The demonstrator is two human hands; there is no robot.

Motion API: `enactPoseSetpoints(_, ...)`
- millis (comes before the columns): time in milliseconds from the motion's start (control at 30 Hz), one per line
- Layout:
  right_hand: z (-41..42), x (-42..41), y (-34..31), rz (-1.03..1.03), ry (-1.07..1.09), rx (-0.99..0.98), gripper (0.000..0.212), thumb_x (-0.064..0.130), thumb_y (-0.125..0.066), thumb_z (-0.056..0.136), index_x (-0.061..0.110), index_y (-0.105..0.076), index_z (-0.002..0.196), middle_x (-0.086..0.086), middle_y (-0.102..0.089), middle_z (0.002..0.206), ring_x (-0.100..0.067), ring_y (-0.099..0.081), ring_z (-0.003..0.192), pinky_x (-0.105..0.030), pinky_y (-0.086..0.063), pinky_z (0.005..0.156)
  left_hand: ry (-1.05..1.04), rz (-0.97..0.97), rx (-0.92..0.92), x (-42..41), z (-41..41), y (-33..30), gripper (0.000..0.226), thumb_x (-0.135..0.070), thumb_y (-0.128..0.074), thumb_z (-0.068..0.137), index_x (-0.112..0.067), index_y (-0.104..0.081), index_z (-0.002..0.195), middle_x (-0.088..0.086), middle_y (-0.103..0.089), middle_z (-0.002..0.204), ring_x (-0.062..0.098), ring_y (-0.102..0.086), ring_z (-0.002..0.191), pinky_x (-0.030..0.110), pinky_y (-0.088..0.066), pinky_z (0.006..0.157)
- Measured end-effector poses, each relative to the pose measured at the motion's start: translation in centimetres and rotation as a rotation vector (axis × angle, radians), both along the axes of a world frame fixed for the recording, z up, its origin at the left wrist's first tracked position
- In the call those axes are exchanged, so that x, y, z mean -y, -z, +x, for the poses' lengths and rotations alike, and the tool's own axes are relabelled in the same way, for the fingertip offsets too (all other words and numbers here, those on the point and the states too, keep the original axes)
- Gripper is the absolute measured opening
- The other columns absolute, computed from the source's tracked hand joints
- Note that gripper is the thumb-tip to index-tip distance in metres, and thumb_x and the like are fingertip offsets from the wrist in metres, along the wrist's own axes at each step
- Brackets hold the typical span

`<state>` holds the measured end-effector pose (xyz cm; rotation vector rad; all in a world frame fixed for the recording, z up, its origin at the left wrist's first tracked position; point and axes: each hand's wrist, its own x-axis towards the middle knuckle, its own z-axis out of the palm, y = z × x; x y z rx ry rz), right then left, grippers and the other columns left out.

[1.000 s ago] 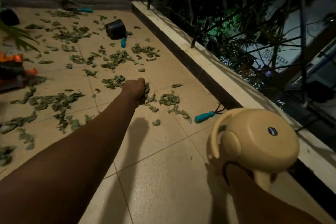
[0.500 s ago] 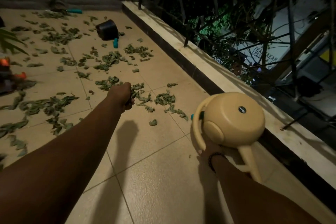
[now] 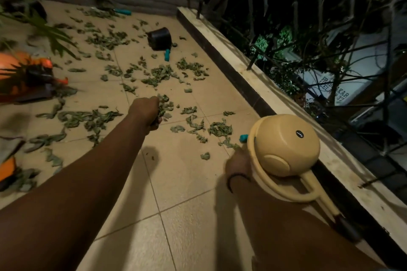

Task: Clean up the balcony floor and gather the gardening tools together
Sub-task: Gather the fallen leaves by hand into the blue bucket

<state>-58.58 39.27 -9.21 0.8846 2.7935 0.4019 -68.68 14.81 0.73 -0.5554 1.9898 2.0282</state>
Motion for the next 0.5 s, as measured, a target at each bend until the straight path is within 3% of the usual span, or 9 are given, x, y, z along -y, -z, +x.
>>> enactPoseSetpoints(67,-0.9,1.2,0.1,-0.464,0.039,-0.104,0.047,0.029,-0.046,0.100,0.012,-0.038,0.143,-0.014,-0.037,0.145,-0.031,-0.039,0.133,-0.039,-0.038,0.105,-0.028,0.008,0.024,0.0,-0.2,0.6,0.032,-0.030,-0.043,0.106,-0.001,-0.052,0.098,0.017,-0.052,0.079,0.022,-0.046,0.053,0.023,-0.032,0.045)
enactPoseSetpoints(133,-2.7,1.5,0.2,-0.633,0.079,-0.116,0.062,0.036,-0.050,0.099,0.008,-0.027,0.149,-0.019,-0.026,0.153,-0.036,-0.030,0.139,-0.043,-0.035,0.108,-0.016,-0.001,0.021,0.0,-0.2,1.1,0.032,-0.031,-0.043,0.106,-0.003,-0.052,0.093,0.015,-0.051,0.076,0.021,-0.046,0.053,0.019,-0.033,0.042)
enactPoseSetpoints(200,-3.9,0.2,0.7,-0.639,0.145,-0.092,0.076,0.048,-0.049,0.097,0.007,-0.018,0.152,-0.020,-0.018,0.158,-0.038,-0.022,0.143,-0.046,-0.030,0.112,0.010,-0.014,0.009,0.2,0.0,1.9,0.032,-0.030,-0.043,0.106,-0.006,-0.049,0.085,0.013,-0.048,0.071,0.021,-0.045,0.052,0.017,-0.032,0.042)
enactPoseSetpoints(333,-5.5,-3.4,2.9,-0.684,0.167,-0.051,0.099,0.065,-0.046,0.091,0.008,0.004,0.155,-0.018,0.004,0.162,-0.037,-0.003,0.149,-0.048,-0.015,0.119,-0.079,-0.060,0.047,2.0,0.1,3.5,0.026,-0.024,-0.040,0.105,-0.005,-0.049,0.089,0.014,-0.047,0.070,0.021,-0.045,0.053,0.023,-0.029,0.050)
enactPoseSetpoints(433,-7.0,-4.2,5.8,-0.778,0.147,-0.107,0.100,0.069,-0.041,0.091,0.016,0.013,0.155,-0.012,0.021,0.161,-0.032,0.012,0.149,-0.046,-0.004,0.120,-0.173,-0.067,0.054,3.5,-0.9,5.1,0.029,-0.022,-0.040,0.103,-0.009,-0.047,0.078,0.012,-0.048,0.068,0.022,-0.046,0.054,0.024,-0.031,0.051)
enactPoseSetpoints(500,-8.0,-4.6,7.5,-0.716,0.095,-0.223,0.091,0.067,-0.036,0.093,0.019,0.010,0.155,-0.011,0.018,0.162,-0.031,0.012,0.149,-0.045,-0.001,0.121,-0.211,-0.088,0.061,4.5,-1.6,6.3,0.028,-0.024,-0.041,0.103,-0.011,-0.049,0.079,0.012,-0.050,0.069,0.021,-0.048,0.055,0.023,-0.033,0.049)
